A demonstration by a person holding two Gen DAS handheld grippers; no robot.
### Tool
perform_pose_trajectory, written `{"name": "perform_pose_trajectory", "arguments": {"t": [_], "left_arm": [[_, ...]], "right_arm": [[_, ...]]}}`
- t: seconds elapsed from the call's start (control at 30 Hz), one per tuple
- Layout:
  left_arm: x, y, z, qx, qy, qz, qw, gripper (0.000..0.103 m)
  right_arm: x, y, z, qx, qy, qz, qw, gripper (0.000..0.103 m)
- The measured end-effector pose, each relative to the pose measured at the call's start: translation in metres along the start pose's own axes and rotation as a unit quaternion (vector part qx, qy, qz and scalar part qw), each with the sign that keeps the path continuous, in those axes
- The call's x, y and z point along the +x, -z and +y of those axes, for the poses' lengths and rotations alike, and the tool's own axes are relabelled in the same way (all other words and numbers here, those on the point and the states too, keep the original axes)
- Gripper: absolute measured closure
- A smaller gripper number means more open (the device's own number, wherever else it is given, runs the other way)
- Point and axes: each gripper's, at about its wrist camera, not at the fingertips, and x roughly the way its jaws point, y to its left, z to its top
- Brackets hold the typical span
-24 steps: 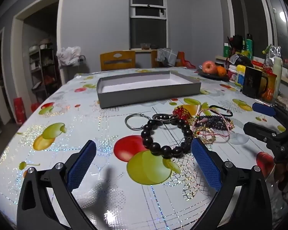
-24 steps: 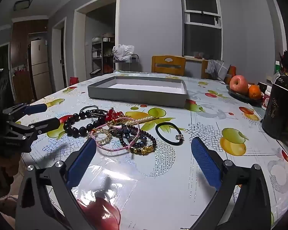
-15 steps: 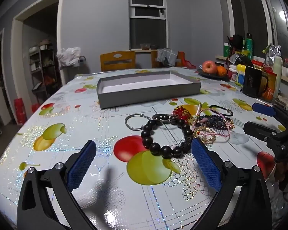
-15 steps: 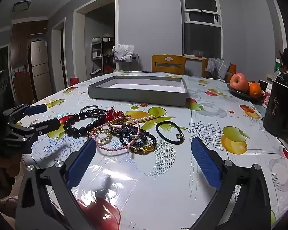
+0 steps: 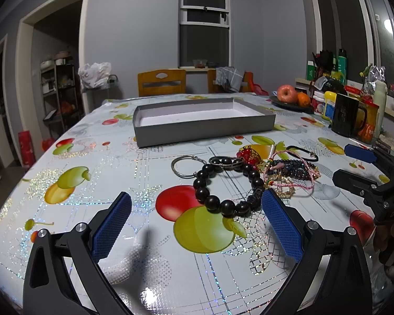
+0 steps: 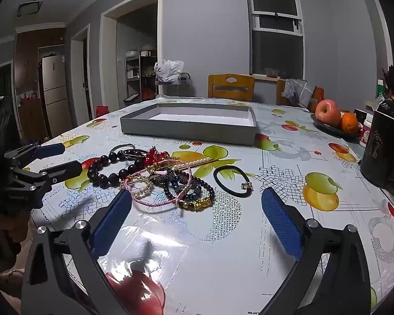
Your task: Organize jewelry
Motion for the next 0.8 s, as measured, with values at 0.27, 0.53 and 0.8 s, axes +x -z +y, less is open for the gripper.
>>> {"name": "perform_pose_trajectory", "arguments": {"t": [0.27,0.53,0.8], "left_arm": [[-0.0009,-0.0011,0.0010,0.000,0.000,0.001,1.0000,0.004],[-0.0013,-0.0005,0.0015,-0.001,0.001,0.001,1.0000,0.004],[-0.0010,-0.0003,0.0018,-0.001,0.001,0.001,1.0000,0.004]], "right_arm": [[0.0009,0.0001,0.0000,0.000,0.000,0.000,1.000,0.005],[-0.0006,-0.0002,0.0001,0.000,0.000,0.001,1.000,0.005],[-0.0005,-0.0002,0.0001,0.001,0.000,0.000,1.000,0.005]]}}
